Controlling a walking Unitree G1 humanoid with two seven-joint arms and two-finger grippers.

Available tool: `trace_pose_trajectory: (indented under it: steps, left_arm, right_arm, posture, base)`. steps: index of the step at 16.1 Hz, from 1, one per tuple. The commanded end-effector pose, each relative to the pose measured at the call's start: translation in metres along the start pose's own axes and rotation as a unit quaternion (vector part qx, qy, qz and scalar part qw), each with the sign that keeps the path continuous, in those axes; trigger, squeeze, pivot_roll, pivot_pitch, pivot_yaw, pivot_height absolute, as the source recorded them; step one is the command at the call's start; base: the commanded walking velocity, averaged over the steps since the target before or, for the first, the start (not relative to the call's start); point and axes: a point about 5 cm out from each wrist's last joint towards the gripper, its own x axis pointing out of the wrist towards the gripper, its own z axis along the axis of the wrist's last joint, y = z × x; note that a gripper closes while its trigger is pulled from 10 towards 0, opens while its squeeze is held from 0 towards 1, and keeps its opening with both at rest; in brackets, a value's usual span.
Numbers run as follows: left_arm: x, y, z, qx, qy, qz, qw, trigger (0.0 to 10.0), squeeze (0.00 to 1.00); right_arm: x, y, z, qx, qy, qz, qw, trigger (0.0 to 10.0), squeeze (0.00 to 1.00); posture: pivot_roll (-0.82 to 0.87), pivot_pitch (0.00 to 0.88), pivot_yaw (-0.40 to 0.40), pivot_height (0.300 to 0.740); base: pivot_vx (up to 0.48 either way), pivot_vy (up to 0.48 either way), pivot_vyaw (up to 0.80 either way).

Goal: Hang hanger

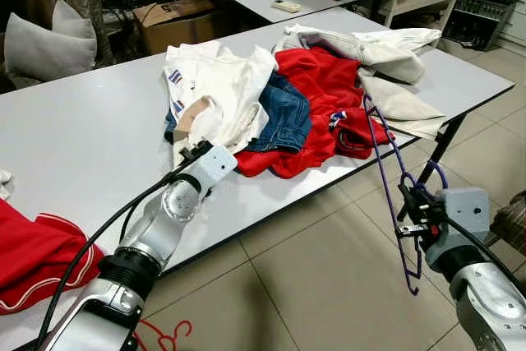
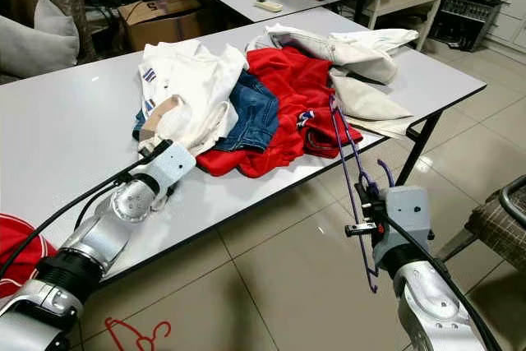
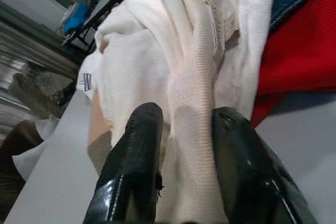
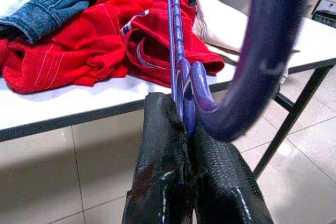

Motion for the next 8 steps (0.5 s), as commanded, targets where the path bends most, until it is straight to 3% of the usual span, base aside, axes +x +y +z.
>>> trace_pose_trajectory:
  steps: [1,8]
  left_arm:
    - [0.002,0.011,0.005,0.007,-0.013,0.019,1.0,0.3,0.0]
    - [0.003,0.006,-0.005,0.006,0.015,-0.021,1.0,0.0,0.0]
  right_arm:
    - [0.001,-0.001,0.009,-0.004,-0.023,-0.002,1.0,10.0,0.0]
    - [0.002,-0.001,0.01,-0.005,-0.025,-0.004,1.0,10.0,0.0]
  posture:
    - [-0.27,0.0,0.061,0.74]
    - [-0.27,0.0,0.062,0.74]
  base:
    - [0.0,0.0,0.0]
    - [0.0,0.0,0.0]
